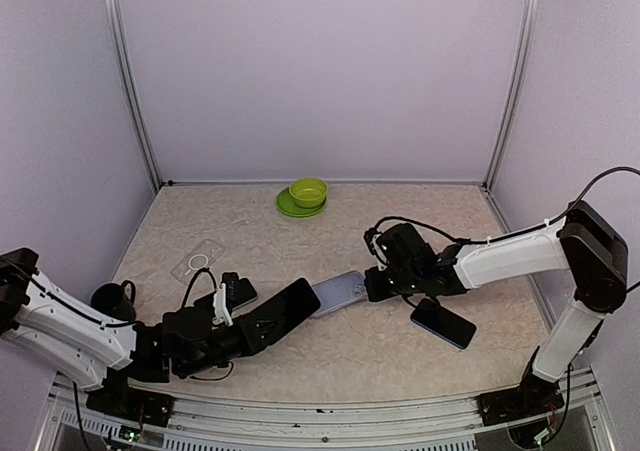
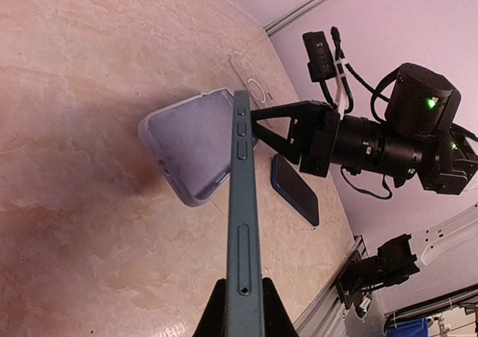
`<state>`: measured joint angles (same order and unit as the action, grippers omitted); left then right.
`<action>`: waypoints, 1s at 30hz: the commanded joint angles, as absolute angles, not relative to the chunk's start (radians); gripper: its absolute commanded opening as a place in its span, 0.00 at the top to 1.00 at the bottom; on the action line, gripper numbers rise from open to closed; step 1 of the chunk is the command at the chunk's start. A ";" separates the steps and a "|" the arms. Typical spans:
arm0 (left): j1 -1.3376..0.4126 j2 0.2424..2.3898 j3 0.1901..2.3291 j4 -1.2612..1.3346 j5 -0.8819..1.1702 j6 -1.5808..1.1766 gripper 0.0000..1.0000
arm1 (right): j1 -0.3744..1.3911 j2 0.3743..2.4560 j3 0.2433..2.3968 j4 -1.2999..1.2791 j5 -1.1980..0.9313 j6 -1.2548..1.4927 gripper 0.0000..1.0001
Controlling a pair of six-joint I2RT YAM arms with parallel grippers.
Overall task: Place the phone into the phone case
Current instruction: Move the phone case to the center of the board.
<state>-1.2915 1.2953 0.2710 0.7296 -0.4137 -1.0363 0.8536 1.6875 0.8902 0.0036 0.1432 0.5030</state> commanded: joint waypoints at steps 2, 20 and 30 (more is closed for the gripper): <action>-1.306 1.261 0.326 0.749 -0.432 -1.042 1.00 | 0.927 1.654 0.866 -0.057 0.272 0.617 0.98; -1.327 1.262 0.318 0.746 -0.462 -1.086 1.00 | 1.091 1.661 0.824 -0.133 0.412 0.864 0.91; -1.326 1.245 0.313 0.727 -0.477 -1.091 1.00 | 1.140 1.657 0.819 -0.132 0.387 0.894 0.80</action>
<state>-1.3220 1.2732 0.2935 0.7021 -0.4541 -1.0920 1.1271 1.6680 0.8310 -0.1223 0.3847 0.8669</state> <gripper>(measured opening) 0.081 0.179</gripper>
